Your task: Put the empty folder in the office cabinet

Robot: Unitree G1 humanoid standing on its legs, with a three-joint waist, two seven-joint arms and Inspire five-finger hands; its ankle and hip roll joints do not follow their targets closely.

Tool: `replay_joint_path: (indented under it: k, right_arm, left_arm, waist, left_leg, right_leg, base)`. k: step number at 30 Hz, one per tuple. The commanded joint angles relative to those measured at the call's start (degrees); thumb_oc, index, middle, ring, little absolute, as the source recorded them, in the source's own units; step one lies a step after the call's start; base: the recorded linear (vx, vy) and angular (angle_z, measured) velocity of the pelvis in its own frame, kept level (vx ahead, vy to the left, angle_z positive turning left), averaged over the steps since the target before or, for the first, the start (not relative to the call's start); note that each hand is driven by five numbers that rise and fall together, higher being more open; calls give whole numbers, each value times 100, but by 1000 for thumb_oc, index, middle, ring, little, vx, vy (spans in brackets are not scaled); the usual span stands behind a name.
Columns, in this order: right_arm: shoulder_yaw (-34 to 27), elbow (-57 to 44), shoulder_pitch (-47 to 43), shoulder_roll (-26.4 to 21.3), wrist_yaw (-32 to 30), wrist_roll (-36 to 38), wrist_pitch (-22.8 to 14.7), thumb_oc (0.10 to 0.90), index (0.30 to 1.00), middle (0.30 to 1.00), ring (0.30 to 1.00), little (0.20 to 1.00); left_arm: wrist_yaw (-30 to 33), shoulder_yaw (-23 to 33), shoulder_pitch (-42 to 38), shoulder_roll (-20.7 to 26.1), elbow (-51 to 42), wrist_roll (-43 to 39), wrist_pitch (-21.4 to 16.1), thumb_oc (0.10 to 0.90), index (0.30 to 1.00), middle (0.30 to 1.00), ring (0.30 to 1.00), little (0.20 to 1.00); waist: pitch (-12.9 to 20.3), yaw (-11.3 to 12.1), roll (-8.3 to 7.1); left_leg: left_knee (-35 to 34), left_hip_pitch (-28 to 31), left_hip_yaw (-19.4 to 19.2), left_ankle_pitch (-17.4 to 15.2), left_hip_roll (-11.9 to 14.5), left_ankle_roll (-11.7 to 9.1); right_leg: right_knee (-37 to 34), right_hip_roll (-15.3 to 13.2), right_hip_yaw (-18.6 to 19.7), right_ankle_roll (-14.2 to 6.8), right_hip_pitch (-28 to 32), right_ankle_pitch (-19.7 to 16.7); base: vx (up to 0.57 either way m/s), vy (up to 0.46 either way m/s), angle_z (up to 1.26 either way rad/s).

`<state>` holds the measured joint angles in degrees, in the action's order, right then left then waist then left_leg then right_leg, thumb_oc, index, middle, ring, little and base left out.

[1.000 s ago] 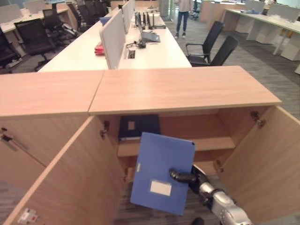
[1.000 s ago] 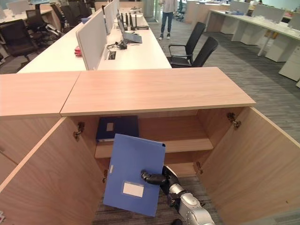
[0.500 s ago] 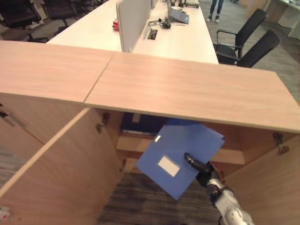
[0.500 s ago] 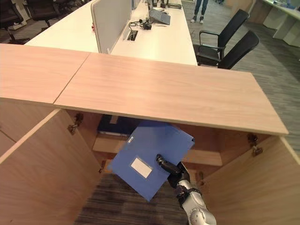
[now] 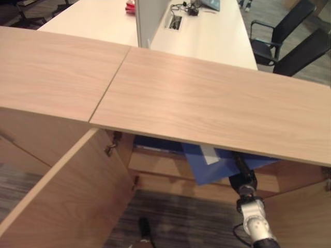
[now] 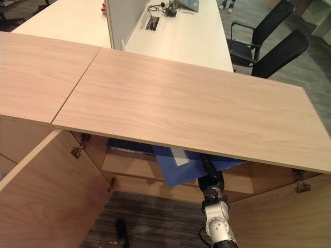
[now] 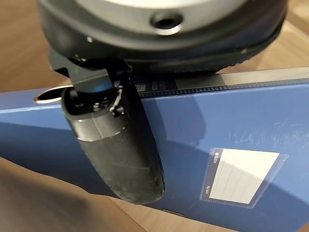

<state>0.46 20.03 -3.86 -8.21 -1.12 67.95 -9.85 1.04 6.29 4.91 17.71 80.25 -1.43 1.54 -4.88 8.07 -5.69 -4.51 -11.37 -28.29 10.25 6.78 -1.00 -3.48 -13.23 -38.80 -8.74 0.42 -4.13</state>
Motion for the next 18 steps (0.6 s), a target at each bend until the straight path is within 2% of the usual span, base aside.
replay_joint_path:
  k: [1,5,9,10,13,16,18]
  right_arm:
    - [-376,-804,-767,-139,359,380,-831,400,300,300,300,300]
    - [-465,-823,-952,171,374,783,-1031,400,300,300,300,300]
    - [-576,-799,-1002,322,383,1012,-1220,400,300,300,300,300]
    - [-578,-765,-1020,286,223,904,-1383,400,300,300,300,300]
    - [-561,-731,-1138,154,-86,529,-1459,400,300,300,300,300]
    - [-833,-739,-1404,111,-156,572,-1601,400,300,300,300,300]
    - [-940,-730,-1547,191,-159,708,-1761,400,300,300,300,300]
  left_arm:
    - [232,-283,77,179,495,113,3,800,900,900,900,900]
    - [388,-442,-88,163,437,61,-59,800,900,900,900,900]
    - [459,-533,-135,144,394,88,-73,800,900,900,900,900]
    - [484,-588,-183,137,382,75,-58,800,900,900,900,900]
    - [507,-666,-246,102,365,40,-64,800,900,900,900,900]
    - [517,-842,16,3,-74,-152,-239,800,900,900,900,900]
    - [511,-984,7,-34,-160,-294,-289,800,900,900,900,900]
  waist:
    - [-267,48,83]
    - [-497,7,87]
    - [-584,-21,122]
    - [-650,-32,131]
    - [-752,-51,154]
    - [-994,5,357]
    - [-1145,-38,448]
  left_leg:
    - [5,396,-67,-314,388,-527]
    - [58,354,-110,-374,299,-440]
    - [85,334,-115,-419,243,-393]
    - [101,315,-113,-444,199,-367]
    - [137,295,-114,-482,152,-334]
    - [191,231,-62,-496,89,-293]
    - [220,222,-69,-506,80,-286]
  right_leg:
    - [275,363,115,231,-567,-63]
    - [375,219,98,212,-708,-123]
    - [413,146,75,195,-778,-145]
    - [450,98,58,182,-818,-155]
    - [509,41,59,167,-876,-174]
    - [600,-53,41,146,-948,-176]
    - [656,-97,49,141,-980,-168]
  base:
    - [-83,60,-12]
    - [-57,46,-16]
    - [-34,24,-1]
    - [-51,26,4]
    - [-61,26,7]
    - [-96,46,1]
    - [-90,47,1]
